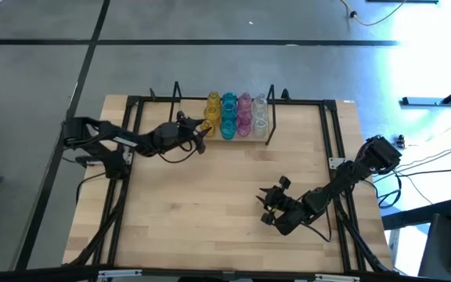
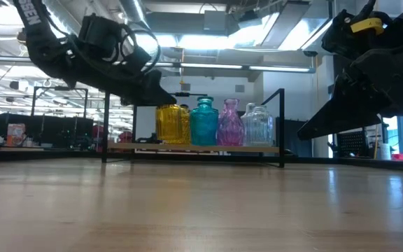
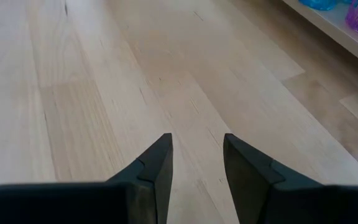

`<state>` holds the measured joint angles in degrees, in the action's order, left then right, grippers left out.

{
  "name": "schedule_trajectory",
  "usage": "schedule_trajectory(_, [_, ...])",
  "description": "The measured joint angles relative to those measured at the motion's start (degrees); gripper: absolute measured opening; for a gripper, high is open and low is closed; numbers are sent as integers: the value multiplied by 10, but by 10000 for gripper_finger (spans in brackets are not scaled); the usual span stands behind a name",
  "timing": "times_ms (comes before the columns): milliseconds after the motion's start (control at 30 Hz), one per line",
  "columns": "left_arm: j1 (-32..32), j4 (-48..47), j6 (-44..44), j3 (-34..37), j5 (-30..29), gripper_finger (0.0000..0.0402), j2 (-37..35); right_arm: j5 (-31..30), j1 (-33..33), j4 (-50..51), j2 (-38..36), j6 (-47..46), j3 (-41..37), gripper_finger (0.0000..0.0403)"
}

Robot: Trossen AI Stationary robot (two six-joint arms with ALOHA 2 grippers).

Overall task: Sort vases onto shelf
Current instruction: Put the yellow vase on the shelf aligned with the other yellow vases

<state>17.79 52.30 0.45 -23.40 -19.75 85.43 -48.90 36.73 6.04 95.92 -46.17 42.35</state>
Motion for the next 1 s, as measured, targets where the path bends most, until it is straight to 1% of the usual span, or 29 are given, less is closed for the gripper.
schedule_trajectory(233, [7,57,-4,0,0,170,46,0,0,0,0,0,0,127])
schedule_trajectory(533, [7,75,-1,-1,0,172,59,0,0,0,0,0,0,127])
schedule_trajectory(867, [7,75,1,-1,-1,219,59,0,0,0,0,0,0,127])
schedule_trajectory(1000, [7,75,1,-1,-1,229,59,0,0,0,0,0,0,127])
